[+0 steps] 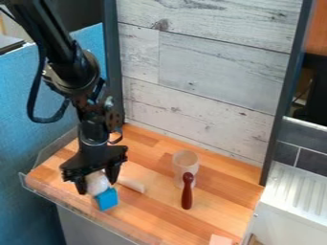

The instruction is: Place the ball on the container

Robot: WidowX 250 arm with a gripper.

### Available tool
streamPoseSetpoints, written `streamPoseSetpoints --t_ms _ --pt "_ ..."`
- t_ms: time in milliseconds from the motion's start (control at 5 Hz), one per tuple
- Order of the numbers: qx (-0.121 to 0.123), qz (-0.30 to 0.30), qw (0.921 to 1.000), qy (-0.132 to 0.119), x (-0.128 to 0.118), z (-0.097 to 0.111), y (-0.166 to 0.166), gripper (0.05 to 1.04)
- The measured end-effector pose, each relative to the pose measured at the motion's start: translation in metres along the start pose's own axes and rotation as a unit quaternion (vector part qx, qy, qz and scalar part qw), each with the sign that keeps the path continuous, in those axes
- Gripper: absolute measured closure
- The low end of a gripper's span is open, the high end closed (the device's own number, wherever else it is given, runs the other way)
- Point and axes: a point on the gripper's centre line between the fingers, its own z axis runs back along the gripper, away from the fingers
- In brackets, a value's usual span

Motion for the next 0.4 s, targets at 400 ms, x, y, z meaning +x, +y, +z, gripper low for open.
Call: streamPoseSetpoints --t_ms 400 --pt "-0.039 -0.021 0.9989 0.015 0.000 0.022 -0.011 0.317"
